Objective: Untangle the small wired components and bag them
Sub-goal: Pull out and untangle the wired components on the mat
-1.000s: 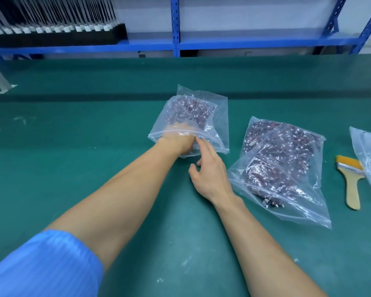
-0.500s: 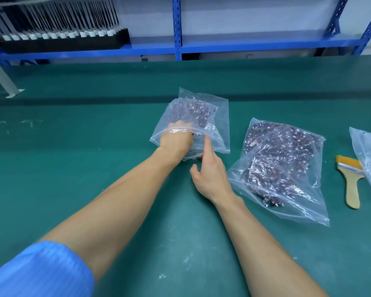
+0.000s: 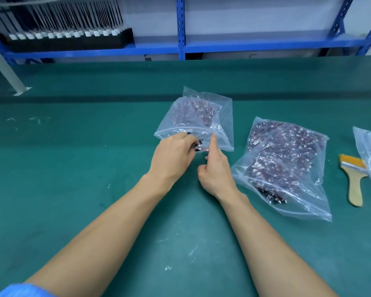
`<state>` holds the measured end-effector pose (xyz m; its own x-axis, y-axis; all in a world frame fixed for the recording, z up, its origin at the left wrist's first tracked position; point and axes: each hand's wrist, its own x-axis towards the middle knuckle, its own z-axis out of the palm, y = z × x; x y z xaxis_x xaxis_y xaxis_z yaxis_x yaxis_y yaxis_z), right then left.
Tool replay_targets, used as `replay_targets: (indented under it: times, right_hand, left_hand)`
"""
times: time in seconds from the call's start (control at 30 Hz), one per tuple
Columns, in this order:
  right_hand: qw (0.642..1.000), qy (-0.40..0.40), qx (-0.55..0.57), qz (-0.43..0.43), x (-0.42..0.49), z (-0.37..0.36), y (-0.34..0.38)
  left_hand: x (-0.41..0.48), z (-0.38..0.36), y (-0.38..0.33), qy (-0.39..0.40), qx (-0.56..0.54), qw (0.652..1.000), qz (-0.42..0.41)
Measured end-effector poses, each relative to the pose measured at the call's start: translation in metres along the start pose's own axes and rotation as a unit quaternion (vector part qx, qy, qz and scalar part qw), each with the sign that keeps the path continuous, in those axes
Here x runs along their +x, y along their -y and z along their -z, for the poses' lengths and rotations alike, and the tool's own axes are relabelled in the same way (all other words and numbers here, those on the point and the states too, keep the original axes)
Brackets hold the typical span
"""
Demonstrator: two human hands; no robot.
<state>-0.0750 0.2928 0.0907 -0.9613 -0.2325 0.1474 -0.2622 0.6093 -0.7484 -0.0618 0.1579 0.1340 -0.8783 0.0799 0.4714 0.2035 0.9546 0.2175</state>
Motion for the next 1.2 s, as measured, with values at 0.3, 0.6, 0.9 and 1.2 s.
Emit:
replay_targets:
  times: [0.3,0.6,0.9,1.2]
  right_hand:
    - [0.993,-0.062,-0.026,0.094,-0.006,0.005,0.003]
    - [0.990,-0.055,-0.010,0.126,-0.012,0.007,0.007]
    - [0.989,-0.029,-0.064,0.132,-0.008,0.001,0.004]
    - [0.982,0.061,-0.141,0.105,-0.006,0.005,0.004]
  left_hand:
    - [-0.057,0.012,0.042,0.063,-0.138,0.987,0.043]
    - [-0.065,0.012,0.068,0.129,-0.227,0.964,0.060]
    - [-0.066,0.017,0.081,0.094,-0.210,0.969,0.090]
    - [-0.066,0.017,0.087,0.047,-0.179,0.966,0.182]
